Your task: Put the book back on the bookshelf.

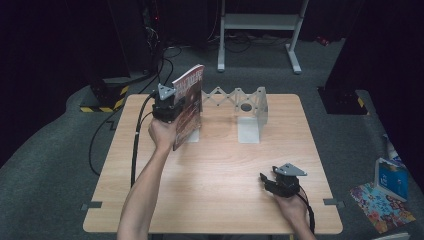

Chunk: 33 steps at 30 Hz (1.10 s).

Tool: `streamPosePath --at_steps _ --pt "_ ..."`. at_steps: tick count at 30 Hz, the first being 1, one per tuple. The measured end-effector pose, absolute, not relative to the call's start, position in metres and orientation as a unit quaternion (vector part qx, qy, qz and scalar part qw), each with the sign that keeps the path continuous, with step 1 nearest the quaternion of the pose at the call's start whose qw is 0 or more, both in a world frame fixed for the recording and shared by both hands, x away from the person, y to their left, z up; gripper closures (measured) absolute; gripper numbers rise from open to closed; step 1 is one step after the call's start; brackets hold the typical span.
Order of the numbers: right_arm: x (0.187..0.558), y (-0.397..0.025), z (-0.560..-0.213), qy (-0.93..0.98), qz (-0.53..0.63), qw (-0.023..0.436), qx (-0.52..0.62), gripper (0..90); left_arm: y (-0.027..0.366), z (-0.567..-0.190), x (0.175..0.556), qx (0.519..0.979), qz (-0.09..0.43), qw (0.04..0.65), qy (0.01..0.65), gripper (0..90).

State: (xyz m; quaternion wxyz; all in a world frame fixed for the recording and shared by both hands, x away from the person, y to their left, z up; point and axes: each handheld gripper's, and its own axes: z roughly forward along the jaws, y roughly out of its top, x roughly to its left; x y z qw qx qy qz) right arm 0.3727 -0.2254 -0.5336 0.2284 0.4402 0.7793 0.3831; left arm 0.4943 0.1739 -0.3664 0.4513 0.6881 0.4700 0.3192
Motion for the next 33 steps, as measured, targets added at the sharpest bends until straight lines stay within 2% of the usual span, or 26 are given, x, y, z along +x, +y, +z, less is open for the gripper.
streamPosePath --at_steps 21,29,33 --pt "0.373 -0.225 -0.534 0.780 0.383 0.226 0.441 40.2 0.197 -0.364 0.495 0.725 0.240 0.388 0.516 81.5" --pt "0.373 -0.225 -0.534 0.779 0.383 0.226 0.442 40.1 0.192 -0.360 0.494 0.736 0.226 0.378 0.514 82.9" --pt "0.373 -0.225 -0.533 0.779 0.383 0.226 0.441 40.1 0.189 -0.358 0.491 0.733 0.237 0.386 0.508 83.6"
